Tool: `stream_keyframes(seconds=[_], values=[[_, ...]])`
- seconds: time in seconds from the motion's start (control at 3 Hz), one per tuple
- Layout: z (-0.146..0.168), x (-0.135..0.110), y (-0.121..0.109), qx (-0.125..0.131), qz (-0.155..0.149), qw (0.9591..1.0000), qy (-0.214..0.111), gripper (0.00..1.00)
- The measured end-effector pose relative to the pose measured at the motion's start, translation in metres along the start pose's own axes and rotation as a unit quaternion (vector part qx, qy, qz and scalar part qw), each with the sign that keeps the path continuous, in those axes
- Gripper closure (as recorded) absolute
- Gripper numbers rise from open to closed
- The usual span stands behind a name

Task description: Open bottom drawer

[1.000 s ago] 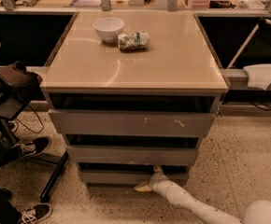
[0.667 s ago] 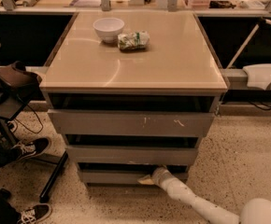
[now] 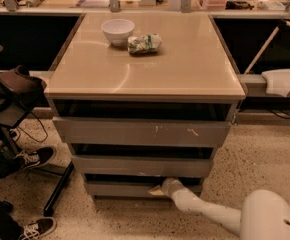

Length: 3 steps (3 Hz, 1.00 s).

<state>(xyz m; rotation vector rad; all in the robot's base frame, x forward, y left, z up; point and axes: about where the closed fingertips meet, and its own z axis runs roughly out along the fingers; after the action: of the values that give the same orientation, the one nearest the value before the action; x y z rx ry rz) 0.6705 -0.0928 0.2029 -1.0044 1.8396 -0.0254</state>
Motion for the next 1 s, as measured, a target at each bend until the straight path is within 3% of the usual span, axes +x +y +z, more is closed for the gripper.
stream_keyframes(seconds=[0.33,0.67,1.0], values=[[-0.009,0.033,-0.023,0.031,0.002,0.9989,0.034,0.0],[-0.009,0.033,-0.023,0.031,0.002,0.9989,0.034,0.05],[-0.001,0.039,-0.005,0.02,0.026,0.9992,0.022,0.24]])
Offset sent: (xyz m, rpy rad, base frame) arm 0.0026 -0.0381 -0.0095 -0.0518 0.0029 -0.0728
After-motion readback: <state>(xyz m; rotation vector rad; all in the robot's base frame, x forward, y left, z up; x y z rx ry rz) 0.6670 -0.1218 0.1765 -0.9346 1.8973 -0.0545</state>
